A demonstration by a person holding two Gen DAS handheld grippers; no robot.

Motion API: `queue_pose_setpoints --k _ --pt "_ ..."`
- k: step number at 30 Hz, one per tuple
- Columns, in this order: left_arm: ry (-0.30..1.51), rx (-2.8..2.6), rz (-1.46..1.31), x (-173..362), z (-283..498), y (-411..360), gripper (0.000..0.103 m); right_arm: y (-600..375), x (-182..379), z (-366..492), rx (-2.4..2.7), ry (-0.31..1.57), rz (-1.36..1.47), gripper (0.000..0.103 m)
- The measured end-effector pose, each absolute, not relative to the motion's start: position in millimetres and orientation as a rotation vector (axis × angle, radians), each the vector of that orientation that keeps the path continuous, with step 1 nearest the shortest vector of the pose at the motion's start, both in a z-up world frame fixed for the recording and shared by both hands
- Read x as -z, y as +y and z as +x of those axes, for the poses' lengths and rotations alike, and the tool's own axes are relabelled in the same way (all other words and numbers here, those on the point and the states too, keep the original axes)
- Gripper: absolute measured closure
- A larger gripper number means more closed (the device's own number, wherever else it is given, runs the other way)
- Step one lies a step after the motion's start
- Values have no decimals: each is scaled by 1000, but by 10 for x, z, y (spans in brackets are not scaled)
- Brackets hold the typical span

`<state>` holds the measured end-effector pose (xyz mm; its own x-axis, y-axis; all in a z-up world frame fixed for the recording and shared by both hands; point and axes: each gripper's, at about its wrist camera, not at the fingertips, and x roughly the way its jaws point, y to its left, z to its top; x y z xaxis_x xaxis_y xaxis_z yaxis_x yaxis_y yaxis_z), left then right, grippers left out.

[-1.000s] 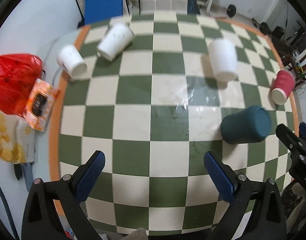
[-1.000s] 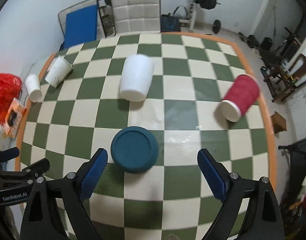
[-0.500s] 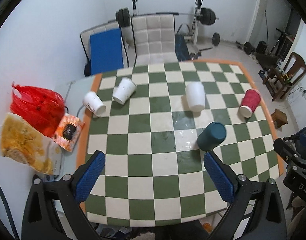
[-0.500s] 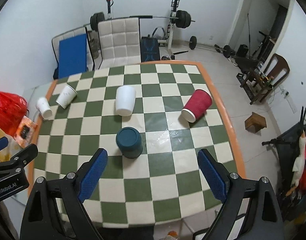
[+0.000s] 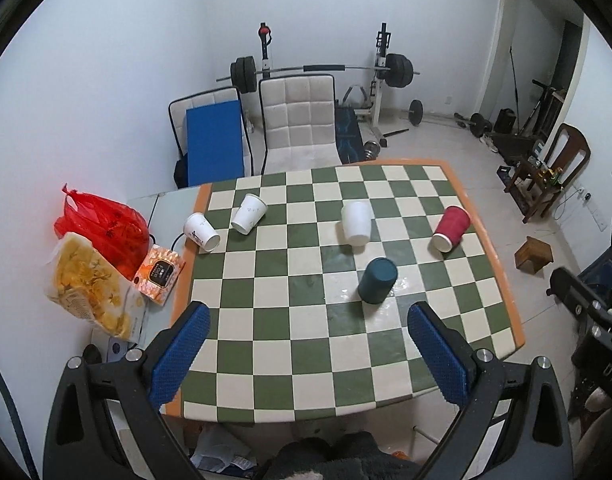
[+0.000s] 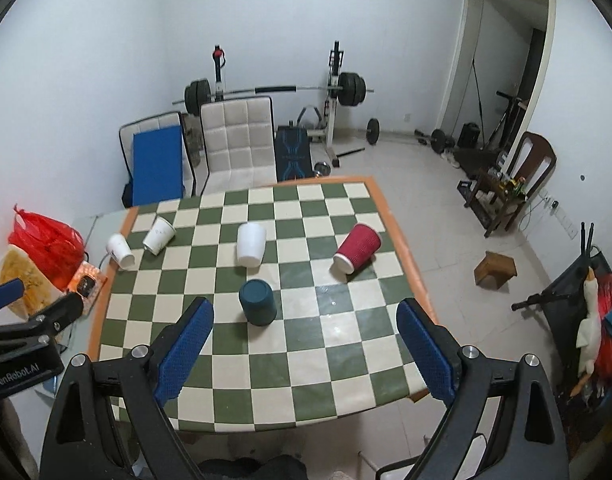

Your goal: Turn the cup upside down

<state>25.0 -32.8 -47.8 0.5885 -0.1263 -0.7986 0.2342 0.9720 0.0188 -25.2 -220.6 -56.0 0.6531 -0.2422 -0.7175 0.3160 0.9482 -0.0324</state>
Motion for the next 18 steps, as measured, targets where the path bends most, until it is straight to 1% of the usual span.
queue_pose_setpoints --k 9,18 --pt "855 185 90 140 -73 -382 2 -2305 60 -662 299 731 94 7" --pt "828 165 81 38 -147 -419 2 -2374 -44 -806 278 730 96 7"
